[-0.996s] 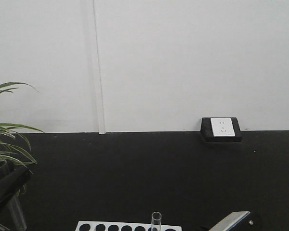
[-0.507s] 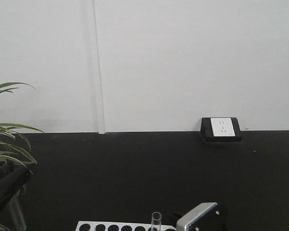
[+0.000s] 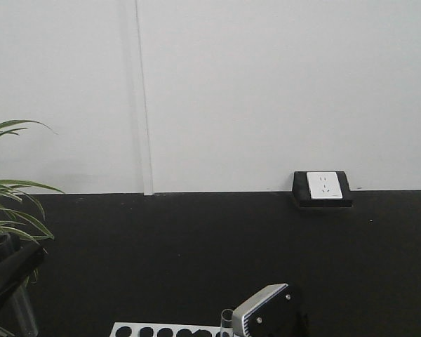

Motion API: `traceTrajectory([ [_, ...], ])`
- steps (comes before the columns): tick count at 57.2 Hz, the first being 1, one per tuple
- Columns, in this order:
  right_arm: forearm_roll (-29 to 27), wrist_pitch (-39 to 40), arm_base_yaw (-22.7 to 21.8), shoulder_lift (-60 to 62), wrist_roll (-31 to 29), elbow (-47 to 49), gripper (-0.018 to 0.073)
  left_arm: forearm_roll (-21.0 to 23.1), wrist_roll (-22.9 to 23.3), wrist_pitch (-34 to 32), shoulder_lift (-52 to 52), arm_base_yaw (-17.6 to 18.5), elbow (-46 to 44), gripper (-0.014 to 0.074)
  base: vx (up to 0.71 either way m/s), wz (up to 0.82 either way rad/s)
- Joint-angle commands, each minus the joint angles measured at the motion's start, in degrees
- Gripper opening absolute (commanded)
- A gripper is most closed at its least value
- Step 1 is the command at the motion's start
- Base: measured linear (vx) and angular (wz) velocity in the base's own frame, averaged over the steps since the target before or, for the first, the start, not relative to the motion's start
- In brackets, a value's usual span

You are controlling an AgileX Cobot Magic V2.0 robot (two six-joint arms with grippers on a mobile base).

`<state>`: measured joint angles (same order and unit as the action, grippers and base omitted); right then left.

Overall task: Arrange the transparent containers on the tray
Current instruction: 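Grasp a clear glass tube with the right gripper and lift it out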

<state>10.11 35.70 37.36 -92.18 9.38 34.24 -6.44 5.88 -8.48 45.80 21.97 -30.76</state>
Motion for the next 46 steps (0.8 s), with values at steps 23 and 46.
traceTrajectory([
  [23, 0.6, 4.2, -0.1, 2.7, -0.1, 1.7, -0.0015, 0.5, -0.1, -4.9, -0.4, 0.3, -2.2, 0.0195, 0.00, 0.00],
  [46, 0.8, -16.0, -0.1, 13.9, -0.3, 12.0, -0.0013, 0.5, -0.1, -4.8, -0.4, 0.3, -2.2, 0.0195, 0.00, 0.00],
])
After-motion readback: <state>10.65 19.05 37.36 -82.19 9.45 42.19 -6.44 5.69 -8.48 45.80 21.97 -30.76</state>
